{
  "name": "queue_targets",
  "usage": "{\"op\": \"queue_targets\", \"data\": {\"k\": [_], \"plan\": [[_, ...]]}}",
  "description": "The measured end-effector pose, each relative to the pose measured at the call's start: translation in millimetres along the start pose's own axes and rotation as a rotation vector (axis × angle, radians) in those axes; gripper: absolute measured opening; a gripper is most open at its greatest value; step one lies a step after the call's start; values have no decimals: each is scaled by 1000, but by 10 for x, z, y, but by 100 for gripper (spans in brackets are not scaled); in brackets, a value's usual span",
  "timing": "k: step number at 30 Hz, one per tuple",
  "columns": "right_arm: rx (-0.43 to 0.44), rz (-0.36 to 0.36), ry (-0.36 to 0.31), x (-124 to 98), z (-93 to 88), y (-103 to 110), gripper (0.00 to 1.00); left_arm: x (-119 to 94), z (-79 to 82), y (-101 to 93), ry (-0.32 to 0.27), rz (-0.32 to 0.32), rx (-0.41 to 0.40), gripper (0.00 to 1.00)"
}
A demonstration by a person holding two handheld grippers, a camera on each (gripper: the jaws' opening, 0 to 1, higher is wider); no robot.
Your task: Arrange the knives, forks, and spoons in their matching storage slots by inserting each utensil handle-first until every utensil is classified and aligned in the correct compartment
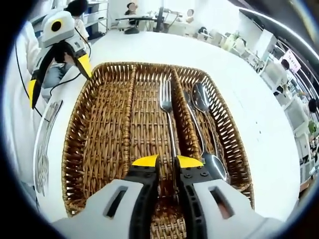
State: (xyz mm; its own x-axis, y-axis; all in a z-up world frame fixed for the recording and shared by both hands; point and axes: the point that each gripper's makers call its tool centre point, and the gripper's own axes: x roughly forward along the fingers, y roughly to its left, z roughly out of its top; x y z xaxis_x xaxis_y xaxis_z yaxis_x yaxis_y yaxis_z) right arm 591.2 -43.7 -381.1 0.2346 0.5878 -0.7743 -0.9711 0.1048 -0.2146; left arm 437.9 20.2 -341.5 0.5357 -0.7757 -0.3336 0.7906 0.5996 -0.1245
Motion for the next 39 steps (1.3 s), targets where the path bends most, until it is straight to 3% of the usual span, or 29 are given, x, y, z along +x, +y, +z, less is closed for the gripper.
{"op": "queue_targets", "data": {"k": [15, 39], "plan": [[65, -27, -88, -179, 5, 117, 17, 86, 37, -84, 11, -18, 14, 76], [98, -85, -161, -516, -39, 248, 21, 233, 77, -207, 38, -47, 43, 72]]}}
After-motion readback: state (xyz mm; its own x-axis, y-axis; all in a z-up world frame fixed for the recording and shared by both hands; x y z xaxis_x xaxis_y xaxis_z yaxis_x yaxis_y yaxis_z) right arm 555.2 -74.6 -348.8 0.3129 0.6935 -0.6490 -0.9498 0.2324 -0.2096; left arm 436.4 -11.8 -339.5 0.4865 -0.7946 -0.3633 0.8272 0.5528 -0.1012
